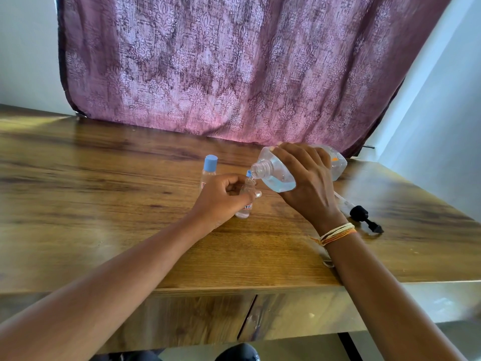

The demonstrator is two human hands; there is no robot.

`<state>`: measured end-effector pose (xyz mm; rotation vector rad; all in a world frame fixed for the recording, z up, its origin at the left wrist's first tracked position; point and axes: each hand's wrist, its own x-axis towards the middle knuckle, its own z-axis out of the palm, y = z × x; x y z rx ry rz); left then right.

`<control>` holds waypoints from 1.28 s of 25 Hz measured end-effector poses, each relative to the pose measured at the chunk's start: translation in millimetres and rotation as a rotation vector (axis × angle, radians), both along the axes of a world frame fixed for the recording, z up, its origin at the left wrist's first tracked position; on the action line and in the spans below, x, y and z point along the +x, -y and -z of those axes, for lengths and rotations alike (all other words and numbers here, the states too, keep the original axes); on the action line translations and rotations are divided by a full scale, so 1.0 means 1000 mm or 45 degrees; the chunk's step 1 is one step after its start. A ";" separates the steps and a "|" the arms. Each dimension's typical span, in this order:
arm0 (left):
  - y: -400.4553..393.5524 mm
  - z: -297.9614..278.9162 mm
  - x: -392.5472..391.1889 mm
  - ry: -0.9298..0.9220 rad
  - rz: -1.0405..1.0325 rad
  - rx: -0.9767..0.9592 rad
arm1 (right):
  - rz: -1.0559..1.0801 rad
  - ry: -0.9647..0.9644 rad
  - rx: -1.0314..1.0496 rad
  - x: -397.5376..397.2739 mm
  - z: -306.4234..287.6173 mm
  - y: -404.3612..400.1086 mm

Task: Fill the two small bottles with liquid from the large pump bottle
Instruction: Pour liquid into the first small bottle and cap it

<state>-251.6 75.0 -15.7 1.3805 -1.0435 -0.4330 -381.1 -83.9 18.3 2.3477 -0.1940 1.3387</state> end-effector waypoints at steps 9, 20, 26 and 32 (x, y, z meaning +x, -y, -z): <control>0.000 0.001 0.000 0.055 -0.033 0.046 | -0.013 -0.015 0.064 0.000 0.002 0.000; 0.001 0.001 0.001 0.089 -0.035 0.068 | -0.074 -0.024 0.275 0.002 0.006 -0.007; -0.005 -0.001 -0.001 0.091 -0.026 0.071 | -0.212 0.019 0.651 0.001 0.003 -0.015; -0.005 -0.002 0.001 0.107 -0.022 0.077 | -0.326 0.259 1.114 -0.005 -0.027 -0.006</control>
